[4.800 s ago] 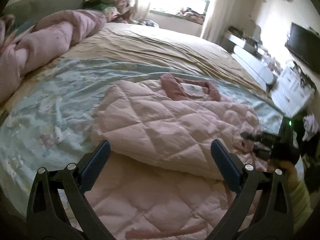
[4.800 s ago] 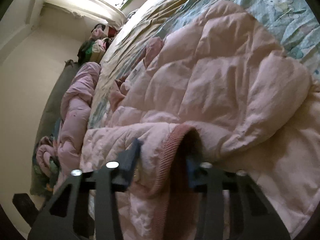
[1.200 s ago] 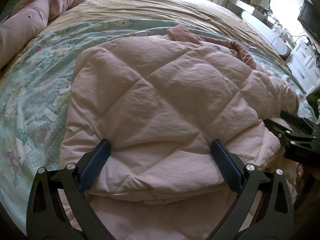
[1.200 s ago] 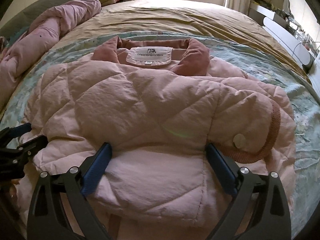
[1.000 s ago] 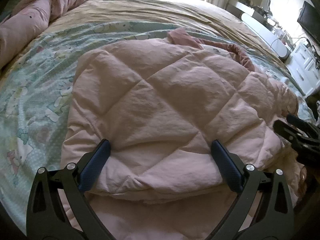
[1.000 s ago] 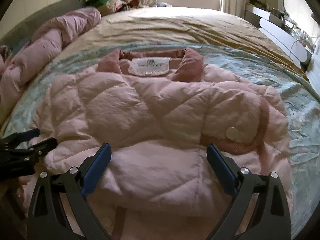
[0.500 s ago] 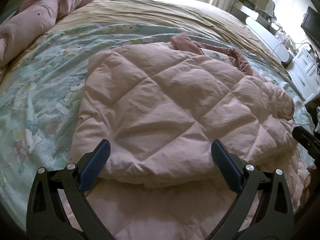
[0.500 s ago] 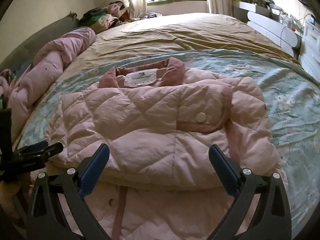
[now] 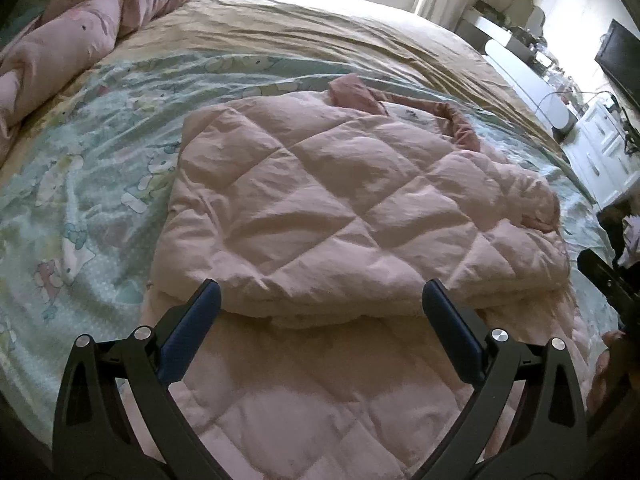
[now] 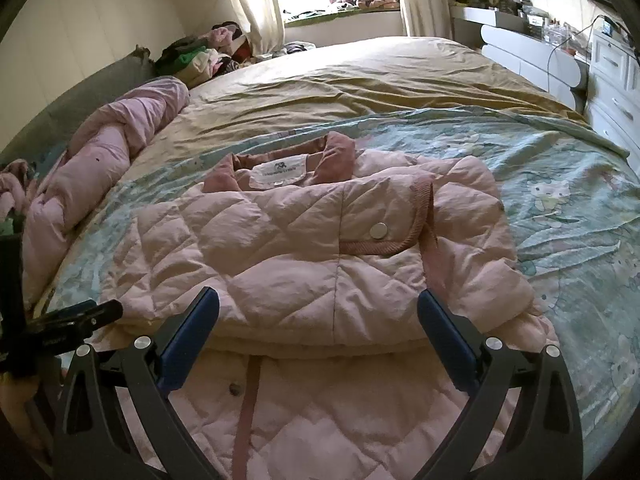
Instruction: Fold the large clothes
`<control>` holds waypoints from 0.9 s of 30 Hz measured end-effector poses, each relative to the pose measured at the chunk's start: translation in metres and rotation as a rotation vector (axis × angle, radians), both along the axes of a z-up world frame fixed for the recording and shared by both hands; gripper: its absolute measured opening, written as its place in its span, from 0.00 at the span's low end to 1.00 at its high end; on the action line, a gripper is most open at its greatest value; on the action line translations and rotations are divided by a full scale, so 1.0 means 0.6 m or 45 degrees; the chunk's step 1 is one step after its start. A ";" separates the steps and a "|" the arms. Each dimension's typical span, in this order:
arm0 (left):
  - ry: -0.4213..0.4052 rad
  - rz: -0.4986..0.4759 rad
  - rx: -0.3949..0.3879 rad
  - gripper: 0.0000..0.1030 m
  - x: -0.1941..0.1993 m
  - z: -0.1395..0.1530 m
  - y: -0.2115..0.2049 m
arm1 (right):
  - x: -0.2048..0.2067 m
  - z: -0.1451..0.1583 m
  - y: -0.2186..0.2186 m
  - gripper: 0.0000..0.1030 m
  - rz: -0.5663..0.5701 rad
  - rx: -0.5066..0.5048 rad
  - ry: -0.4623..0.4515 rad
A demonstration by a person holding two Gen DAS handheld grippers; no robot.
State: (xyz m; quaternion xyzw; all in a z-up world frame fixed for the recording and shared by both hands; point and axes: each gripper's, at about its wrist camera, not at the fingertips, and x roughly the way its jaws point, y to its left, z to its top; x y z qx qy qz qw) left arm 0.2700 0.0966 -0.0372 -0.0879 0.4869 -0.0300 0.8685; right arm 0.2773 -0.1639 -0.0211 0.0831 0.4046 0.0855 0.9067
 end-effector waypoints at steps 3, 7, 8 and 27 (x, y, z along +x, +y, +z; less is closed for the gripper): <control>-0.005 -0.016 0.012 0.92 -0.009 0.008 -0.009 | -0.010 0.008 0.000 0.96 0.000 0.007 -0.012; -0.022 -0.030 0.020 0.92 -0.022 0.022 -0.019 | -0.020 0.019 0.001 0.96 0.008 0.009 -0.028; -0.027 -0.033 0.021 0.92 -0.025 0.025 -0.021 | -0.022 0.022 0.002 0.96 0.011 0.010 -0.031; -0.225 -0.084 0.061 0.92 -0.105 0.129 -0.060 | -0.091 0.102 -0.013 0.96 0.036 0.056 -0.163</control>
